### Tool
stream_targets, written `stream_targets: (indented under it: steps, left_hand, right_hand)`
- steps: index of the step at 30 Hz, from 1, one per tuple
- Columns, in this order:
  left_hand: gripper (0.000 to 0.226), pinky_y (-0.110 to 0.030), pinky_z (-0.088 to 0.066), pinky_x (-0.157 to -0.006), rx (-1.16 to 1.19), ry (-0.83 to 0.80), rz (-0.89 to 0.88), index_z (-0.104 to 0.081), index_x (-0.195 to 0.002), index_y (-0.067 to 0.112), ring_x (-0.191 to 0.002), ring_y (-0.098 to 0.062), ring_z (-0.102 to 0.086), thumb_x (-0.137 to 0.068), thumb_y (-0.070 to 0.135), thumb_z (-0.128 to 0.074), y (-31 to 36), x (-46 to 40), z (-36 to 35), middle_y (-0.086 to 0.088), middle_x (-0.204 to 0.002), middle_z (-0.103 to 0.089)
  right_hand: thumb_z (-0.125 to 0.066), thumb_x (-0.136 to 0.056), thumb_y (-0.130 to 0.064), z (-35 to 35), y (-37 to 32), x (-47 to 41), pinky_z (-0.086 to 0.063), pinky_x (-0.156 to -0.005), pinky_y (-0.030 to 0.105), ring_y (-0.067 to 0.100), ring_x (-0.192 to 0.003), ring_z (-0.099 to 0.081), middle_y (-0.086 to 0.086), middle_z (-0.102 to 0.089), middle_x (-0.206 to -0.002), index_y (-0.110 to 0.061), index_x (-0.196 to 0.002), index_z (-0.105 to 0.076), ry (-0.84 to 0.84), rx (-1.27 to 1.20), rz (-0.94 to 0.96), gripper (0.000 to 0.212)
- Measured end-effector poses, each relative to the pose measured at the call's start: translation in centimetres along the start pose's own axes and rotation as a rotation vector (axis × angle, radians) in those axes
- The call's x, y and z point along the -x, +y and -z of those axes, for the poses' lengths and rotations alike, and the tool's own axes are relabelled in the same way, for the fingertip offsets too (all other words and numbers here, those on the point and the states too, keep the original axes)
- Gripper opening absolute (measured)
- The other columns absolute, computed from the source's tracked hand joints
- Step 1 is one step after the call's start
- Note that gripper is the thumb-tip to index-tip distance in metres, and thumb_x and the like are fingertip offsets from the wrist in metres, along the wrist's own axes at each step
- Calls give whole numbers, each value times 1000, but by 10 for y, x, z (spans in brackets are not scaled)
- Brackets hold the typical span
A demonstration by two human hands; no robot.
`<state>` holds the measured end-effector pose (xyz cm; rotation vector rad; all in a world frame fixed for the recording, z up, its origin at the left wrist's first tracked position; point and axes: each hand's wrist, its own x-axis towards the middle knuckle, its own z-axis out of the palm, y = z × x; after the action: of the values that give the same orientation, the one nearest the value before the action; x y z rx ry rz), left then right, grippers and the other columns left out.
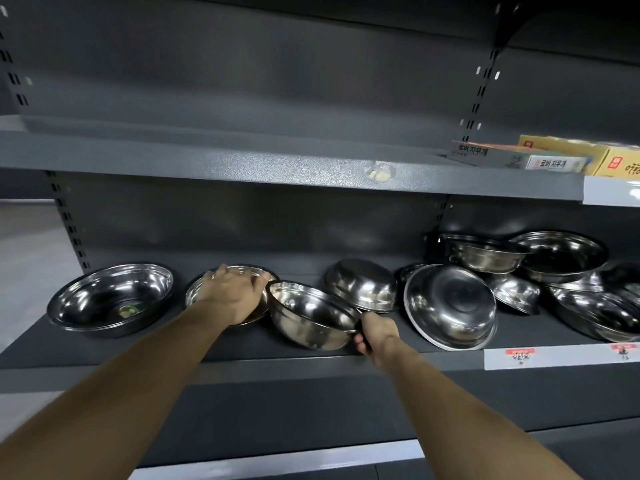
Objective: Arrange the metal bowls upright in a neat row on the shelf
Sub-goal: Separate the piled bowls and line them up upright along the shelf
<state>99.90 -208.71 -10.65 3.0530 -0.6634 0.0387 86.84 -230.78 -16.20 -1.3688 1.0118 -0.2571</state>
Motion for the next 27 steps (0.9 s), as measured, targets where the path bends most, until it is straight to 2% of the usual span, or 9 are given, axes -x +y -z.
stream_targets:
  steps: [9, 12, 15, 17, 23, 27]
  left_hand:
    - [63, -47, -28, -115, -57, -5, 112, -42, -146, 12, -143, -30, -33, -103, 47, -12, -30, 6, 4, -12, -150, -44]
    - [61, -47, -28, -116, -31, -6, 134, -42, -146, 12, -142, -30, -32, -103, 44, -13, -38, 8, 4, -12, -149, -44]
    - [60, -49, -26, -117, -24, -2, 148, -40, -147, 12, -144, -31, -29, -103, 43, -14, -47, 10, 6, -13, -151, -41]
    - [57, -49, -24, -118, -40, 0, 151, -40, -146, 11, -146, -31, -27, -103, 41, -17, -55, 11, 8, -13, -153, -40]
    - [55, -50, -25, -116, -122, -44, 145, -36, -148, 15, -145, -32, -26, -101, 43, -30, -83, 22, 9, -12, -152, -38]
    - [59, -51, -21, -119, -101, -72, 136, -26, -154, 17, -147, -35, -21, -101, 44, -30, -98, 31, 5, -13, -160, -27]
  right_hand:
    - [-51, -82, -5, -19, -18, 2, -34, -30, 16, 12, -25, -46, 1, -54, -34, -4, -74, -60, 12, -145, 121, 13]
    - [-50, -86, -5, -28, -27, 2, -39, -31, 16, 11, -27, -51, 3, -59, -38, 2, -98, -63, -4, -194, 141, 19]
    - [-51, -94, -8, -43, -34, 2, -42, -31, 16, 10, -28, -53, 2, -62, -40, 7, -127, -53, -59, -223, 161, 37]
    - [-53, -98, -15, -56, -39, 6, -45, -32, 18, 11, -29, -55, 7, -66, -50, 5, -136, -45, -105, -247, 172, 43]
    - [-44, -104, -15, -100, -46, 21, -51, -35, 22, 13, -34, -60, 19, -65, -89, -3, -120, -47, -221, -262, 172, 20]
    - [-42, -103, -11, -127, -42, 29, -54, -39, 25, 16, -38, -63, 19, -65, -92, -2, -117, -46, -277, -257, 134, 17]
